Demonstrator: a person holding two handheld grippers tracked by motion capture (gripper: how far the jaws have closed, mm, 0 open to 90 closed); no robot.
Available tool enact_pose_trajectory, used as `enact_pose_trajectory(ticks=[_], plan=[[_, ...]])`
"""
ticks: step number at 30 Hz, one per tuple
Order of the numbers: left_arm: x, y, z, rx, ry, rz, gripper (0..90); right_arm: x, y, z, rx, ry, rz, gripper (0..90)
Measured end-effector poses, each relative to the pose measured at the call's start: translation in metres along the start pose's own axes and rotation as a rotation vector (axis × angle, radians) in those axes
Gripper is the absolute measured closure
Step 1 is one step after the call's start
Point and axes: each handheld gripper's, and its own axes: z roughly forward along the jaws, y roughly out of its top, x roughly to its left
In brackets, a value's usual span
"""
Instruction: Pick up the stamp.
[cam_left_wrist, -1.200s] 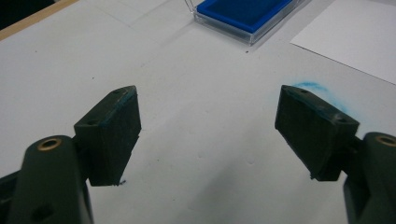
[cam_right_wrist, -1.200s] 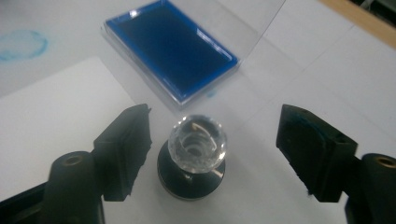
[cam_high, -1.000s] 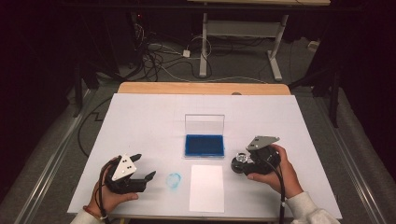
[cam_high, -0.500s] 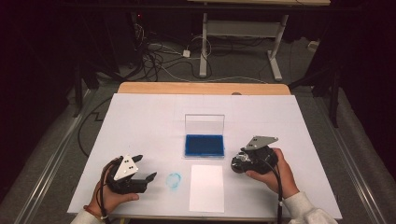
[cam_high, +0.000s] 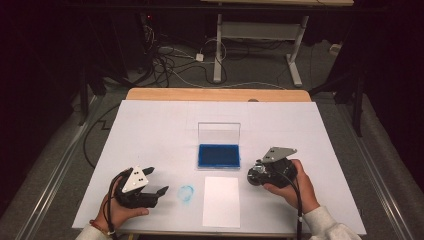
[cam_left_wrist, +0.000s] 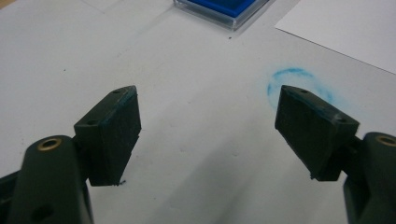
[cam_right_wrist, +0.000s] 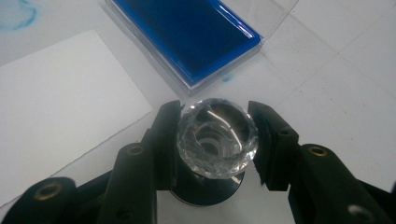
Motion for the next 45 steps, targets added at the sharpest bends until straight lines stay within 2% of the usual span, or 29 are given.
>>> enact_pose_trajectory(ticks=[4,8,19,30,31,34,35,40,45], plan=[[0.000,0.000,-0.001,-0.007,0.005,-0.002,22.0,0.001,0.001,-0.003,-0.003,-0.007,0.003,57.1],[0.000,0.000,-0.001,-0.020,0.004,-0.008,21.1,0.002,0.003,-0.010,-0.033,-0.016,0.008,57.1],[-0.001,0.001,-0.002,-0.020,0.007,0.008,20.9,0.006,0.016,-0.023,-0.128,-0.010,-0.005,57.2],[-0.001,0.001,0.000,-0.007,0.013,0.013,21.0,0.009,0.039,-0.034,-0.219,-0.029,-0.010,57.1],[-0.001,0.000,0.000,-0.005,0.011,0.014,21.0,0.009,0.042,-0.038,-0.247,-0.027,-0.003,57.1],[-0.001,-0.001,0.000,0.005,0.008,0.018,21.0,0.009,0.045,-0.040,-0.260,-0.026,0.000,57.1],[-0.001,-0.003,0.000,0.007,0.010,0.016,21.0,0.008,0.049,-0.042,-0.281,-0.024,-0.007,57.1],[0.000,-0.005,-0.003,0.002,0.020,0.006,21.0,0.008,0.052,-0.043,-0.300,-0.014,-0.009,57.1],[0.002,-0.010,-0.003,0.019,0.017,0.003,21.0,0.010,0.052,-0.042,-0.314,0.011,-0.014,57.1]])
